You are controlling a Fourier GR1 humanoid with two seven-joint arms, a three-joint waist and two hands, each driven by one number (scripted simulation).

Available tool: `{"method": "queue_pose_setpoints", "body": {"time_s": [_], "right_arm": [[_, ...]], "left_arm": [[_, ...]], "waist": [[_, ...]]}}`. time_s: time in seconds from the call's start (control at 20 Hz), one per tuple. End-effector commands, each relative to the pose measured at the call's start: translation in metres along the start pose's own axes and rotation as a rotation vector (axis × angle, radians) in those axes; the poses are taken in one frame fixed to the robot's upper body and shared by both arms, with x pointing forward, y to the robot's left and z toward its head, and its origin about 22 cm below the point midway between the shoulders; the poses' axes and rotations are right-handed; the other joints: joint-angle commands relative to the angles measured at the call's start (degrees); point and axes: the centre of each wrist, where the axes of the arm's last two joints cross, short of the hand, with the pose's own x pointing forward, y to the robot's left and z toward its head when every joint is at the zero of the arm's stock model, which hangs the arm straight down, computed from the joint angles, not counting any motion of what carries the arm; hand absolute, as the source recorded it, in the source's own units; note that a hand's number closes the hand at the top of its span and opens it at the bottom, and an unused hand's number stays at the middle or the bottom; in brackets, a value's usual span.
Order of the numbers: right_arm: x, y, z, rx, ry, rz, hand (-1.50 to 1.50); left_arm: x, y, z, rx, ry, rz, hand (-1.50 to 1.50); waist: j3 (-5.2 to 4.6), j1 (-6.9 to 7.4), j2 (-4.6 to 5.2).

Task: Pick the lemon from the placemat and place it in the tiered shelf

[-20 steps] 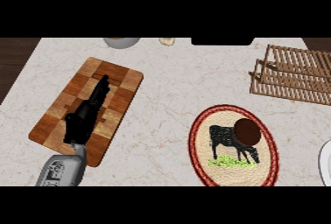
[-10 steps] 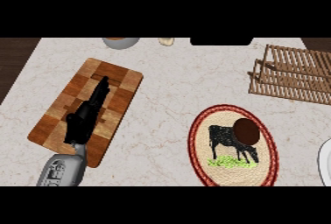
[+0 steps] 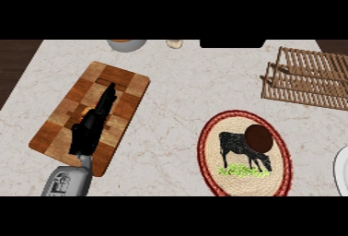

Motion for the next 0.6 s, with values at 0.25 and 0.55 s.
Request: {"method": "queue_pose_setpoints", "body": {"time_s": [0.25,0.55], "right_arm": [[0.014,-0.081,-0.025,-0.21,0.087,-0.283,-1.5],[0.012,-0.159,-0.041,-0.24,0.246,-0.221,-1.5]], "left_arm": [[0.002,0.028,0.004,0.024,0.012,-0.018,0.0],[-0.001,0.02,0.014,0.037,0.019,-0.013,0.0]], "waist": [[0.0,-1.15,-0.33],[-0.02,-1.36,-0.4]]}}
